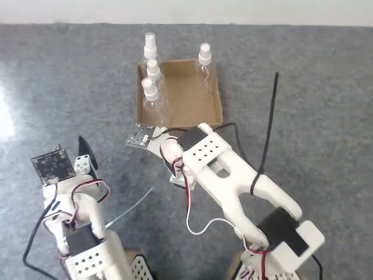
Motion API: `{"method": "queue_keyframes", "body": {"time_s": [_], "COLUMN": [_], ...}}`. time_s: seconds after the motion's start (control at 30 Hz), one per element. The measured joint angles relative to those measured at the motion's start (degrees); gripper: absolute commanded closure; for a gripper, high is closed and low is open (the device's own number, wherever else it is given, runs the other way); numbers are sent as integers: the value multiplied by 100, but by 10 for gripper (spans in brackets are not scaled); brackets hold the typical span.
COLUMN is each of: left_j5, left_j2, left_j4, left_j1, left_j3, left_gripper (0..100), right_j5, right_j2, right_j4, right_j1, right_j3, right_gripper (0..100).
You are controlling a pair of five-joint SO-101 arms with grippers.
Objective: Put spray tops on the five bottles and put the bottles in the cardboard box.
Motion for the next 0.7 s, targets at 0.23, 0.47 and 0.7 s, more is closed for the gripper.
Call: {"method": "queue_keyframes", "body": {"time_s": [0.23,0.47,0.7], "left_j5": [0,-747,-1618], "left_j2": [0,0,0], "left_j4": [185,1336,2549], "left_j1": [-9,-202,-193], "left_j3": [-35,-809,-1609], "left_gripper": [830,830,830], "right_j5": [-571,-633,-633], "right_j2": [-334,-396,-396], "right_j4": [0,0,-18], "right_j1": [9,0,53], "right_j3": [0,0,0], "right_gripper": [910,913,913]}}
